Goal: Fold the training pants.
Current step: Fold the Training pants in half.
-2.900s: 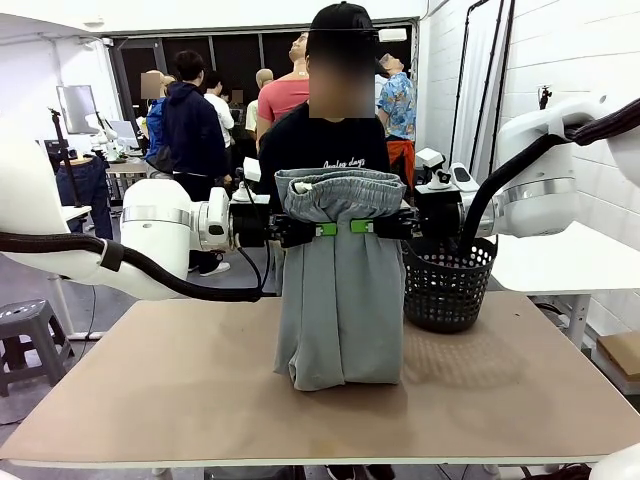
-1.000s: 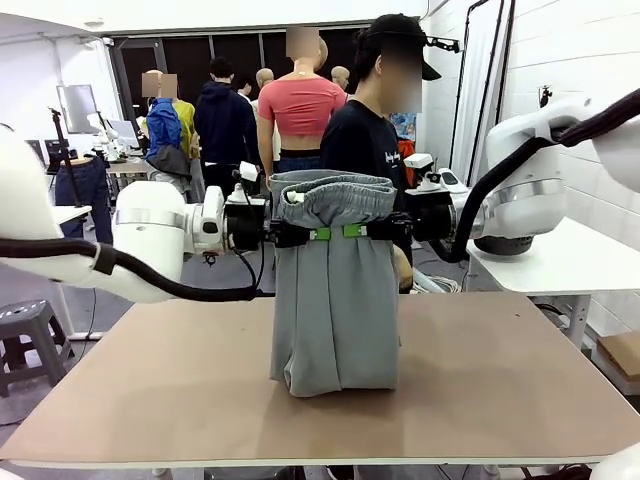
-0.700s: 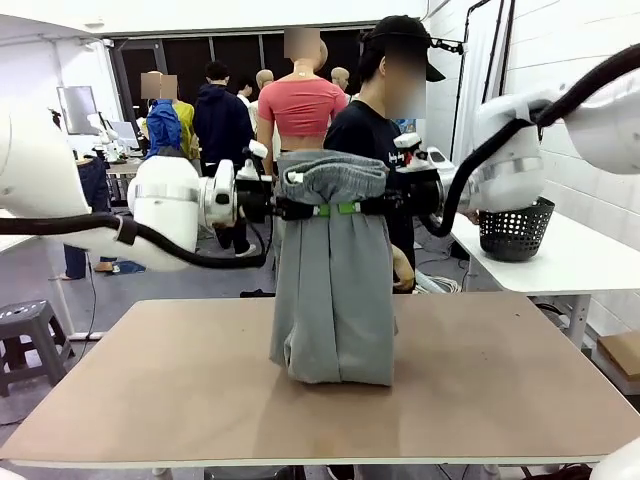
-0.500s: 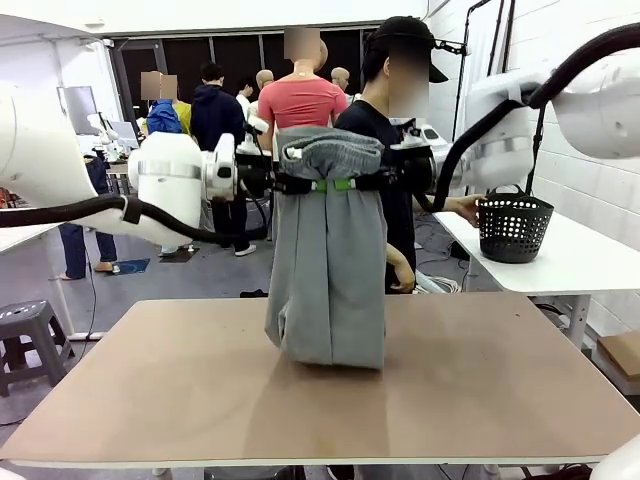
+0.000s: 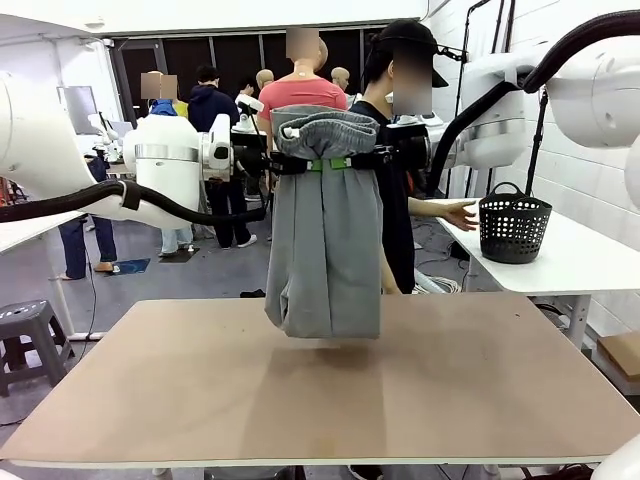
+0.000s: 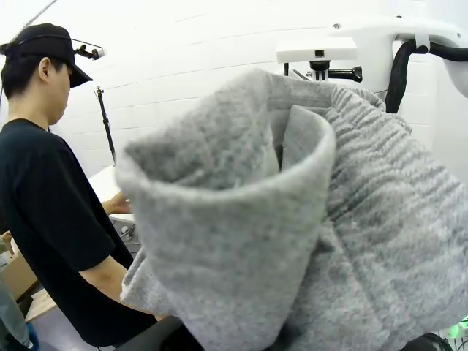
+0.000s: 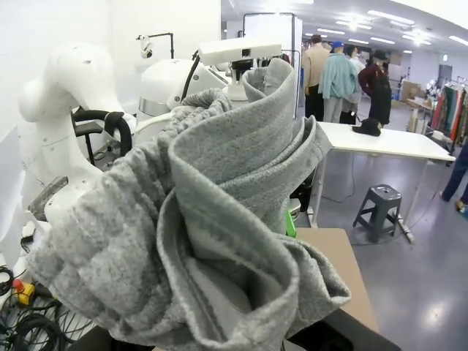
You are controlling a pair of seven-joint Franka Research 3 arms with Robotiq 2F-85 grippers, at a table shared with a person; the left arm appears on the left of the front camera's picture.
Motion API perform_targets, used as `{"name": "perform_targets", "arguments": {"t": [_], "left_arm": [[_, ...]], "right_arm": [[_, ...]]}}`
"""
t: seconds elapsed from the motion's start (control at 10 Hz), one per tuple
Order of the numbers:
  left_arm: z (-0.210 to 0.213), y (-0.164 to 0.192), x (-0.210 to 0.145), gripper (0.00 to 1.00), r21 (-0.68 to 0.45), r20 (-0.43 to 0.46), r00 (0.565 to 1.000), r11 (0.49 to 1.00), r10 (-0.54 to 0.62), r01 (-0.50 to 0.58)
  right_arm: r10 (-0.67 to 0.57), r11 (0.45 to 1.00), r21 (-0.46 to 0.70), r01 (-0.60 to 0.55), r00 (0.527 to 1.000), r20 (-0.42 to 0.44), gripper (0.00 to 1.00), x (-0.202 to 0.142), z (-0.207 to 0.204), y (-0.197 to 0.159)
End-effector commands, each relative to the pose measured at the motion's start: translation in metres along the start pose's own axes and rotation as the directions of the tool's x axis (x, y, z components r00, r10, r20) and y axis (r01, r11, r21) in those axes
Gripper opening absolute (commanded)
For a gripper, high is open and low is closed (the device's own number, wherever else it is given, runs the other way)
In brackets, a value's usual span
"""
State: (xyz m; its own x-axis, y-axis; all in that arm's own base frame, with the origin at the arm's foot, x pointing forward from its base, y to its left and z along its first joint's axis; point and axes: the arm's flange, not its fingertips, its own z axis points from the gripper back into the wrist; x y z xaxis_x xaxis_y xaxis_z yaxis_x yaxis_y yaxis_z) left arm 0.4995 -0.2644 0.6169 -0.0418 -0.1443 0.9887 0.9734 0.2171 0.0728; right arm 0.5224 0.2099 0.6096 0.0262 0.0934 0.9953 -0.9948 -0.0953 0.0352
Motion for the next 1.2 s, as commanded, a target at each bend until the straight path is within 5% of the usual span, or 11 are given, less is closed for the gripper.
{"name": "perform_targets", "arguments": {"t": [0.0,0.2,0.4,0.7,1.1], "left_arm": [[0.001,-0.001,0.0,0.0,-0.006,-0.001,1.0,1.0,-0.002,0.002],[-0.001,0.0,-0.003,0.0,-0.002,-0.003,1.0,1.0,0.005,-0.005],[0.012,0.05,-0.017,0.0,0.04,-0.049,0.998,0.999,0.034,-0.032],[0.012,0.093,-0.022,0.0,0.076,0.062,0.996,0.995,0.058,-0.062],[0.01,0.122,-0.012,0.0,0.15,0.07,0.997,0.988,0.022,-0.033]], "right_arm": [[-0.002,1.0,0.016,0.002,1.0,0.001,0.0,-0.001,-0.002,0.006],[-0.006,1.0,0.001,0.006,1.0,0.0,0.0,-0.003,0.0,0.0],[-0.067,0.998,-0.023,0.067,0.997,-0.028,0.0,-0.001,0.003,-0.039],[-0.127,0.992,0.002,0.127,0.992,-0.027,0.0,-0.001,0.0,-0.079],[-0.119,0.993,-0.004,0.119,0.992,-0.049,0.0,-0.003,-0.007,-0.102]]}}
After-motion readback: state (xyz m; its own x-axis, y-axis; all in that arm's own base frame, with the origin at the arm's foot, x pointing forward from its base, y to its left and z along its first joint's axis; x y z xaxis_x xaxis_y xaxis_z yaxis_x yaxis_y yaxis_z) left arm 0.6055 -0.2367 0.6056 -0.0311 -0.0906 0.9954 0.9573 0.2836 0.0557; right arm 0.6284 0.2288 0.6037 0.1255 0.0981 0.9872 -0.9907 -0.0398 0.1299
